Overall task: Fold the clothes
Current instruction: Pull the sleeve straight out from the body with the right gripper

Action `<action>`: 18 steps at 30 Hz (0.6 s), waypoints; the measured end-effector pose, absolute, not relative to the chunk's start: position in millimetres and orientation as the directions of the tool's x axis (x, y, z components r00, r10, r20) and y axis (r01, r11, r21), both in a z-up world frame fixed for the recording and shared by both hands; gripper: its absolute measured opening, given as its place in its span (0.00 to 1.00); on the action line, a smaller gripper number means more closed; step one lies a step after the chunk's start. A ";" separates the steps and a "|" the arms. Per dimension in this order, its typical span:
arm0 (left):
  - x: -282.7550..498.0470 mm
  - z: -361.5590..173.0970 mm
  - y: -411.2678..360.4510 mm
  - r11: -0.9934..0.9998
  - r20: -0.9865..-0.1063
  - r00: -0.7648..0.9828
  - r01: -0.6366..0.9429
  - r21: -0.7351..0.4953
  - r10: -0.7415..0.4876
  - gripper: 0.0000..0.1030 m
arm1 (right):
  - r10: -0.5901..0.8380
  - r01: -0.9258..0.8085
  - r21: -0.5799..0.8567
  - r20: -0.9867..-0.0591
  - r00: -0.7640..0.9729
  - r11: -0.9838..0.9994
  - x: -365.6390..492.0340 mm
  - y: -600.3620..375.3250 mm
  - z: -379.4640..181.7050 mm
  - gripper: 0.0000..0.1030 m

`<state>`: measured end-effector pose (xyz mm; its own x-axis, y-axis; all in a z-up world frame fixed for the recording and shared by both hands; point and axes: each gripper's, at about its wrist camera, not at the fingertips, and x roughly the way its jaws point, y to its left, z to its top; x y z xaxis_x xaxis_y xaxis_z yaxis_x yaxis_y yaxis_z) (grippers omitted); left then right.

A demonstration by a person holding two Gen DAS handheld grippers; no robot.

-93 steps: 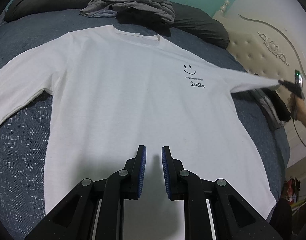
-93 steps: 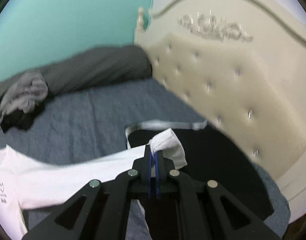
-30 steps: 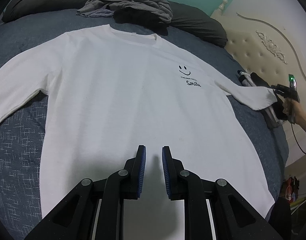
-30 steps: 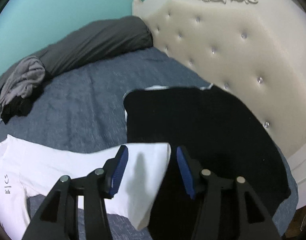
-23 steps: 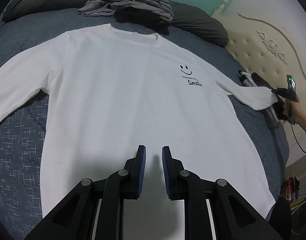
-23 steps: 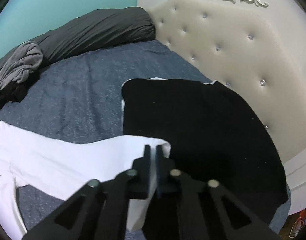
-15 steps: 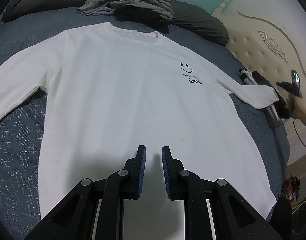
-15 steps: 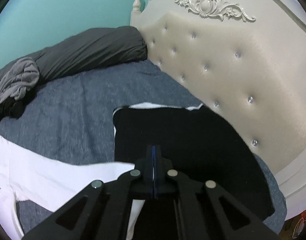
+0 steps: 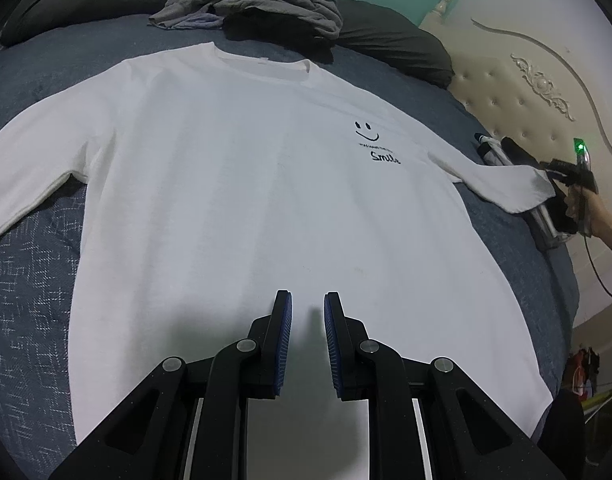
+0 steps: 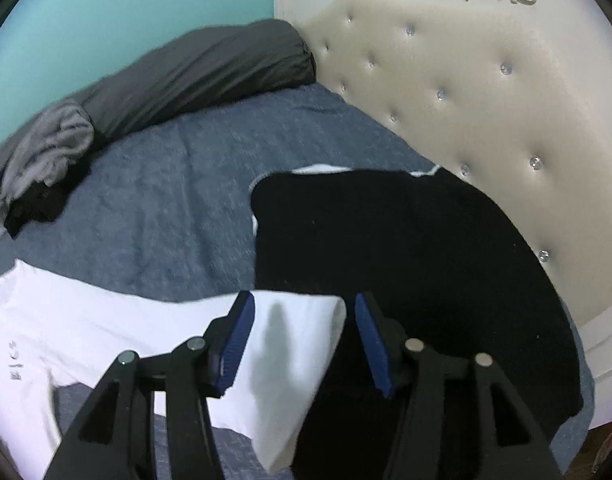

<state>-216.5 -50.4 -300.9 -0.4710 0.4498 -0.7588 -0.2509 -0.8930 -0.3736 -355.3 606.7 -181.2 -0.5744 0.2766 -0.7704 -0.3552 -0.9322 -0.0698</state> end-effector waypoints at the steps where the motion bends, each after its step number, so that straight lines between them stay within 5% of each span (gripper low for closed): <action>1: -216.2 -300.6 -50.5 -0.893 -0.758 -0.472 -0.251 -0.373 0.449 0.18 | 0.281 -0.353 -0.080 -0.773 -0.569 -0.932 -355.6 606.2 -183.6 0.48; 4: -215.8 -301.6 -50.5 -0.894 -0.760 -0.471 -0.248 -0.373 0.448 0.18 | 0.295 -0.344 -0.109 -0.779 -0.554 -0.933 -356.4 604.6 -190.7 0.25; 9: -215.6 -303.5 -50.0 -0.894 -0.763 -0.466 -0.245 -0.375 0.448 0.18 | 0.313 -0.325 -0.149 -0.781 -0.540 -0.934 -354.5 602.0 -200.0 0.07; 18: -216.3 -302.1 -51.7 -0.894 -0.761 -0.469 -0.245 -0.375 0.448 0.18 | 0.361 -0.344 -0.167 -0.675 -0.644 -0.924 -348.6 607.7 -159.5 0.03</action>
<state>-216.3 -51.7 -302.1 -0.4688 0.4484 -0.7610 -0.2455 -0.8937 -0.3755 -348.6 607.7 -159.5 -0.6435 0.3614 -0.6748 -0.3438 -0.9241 -0.1670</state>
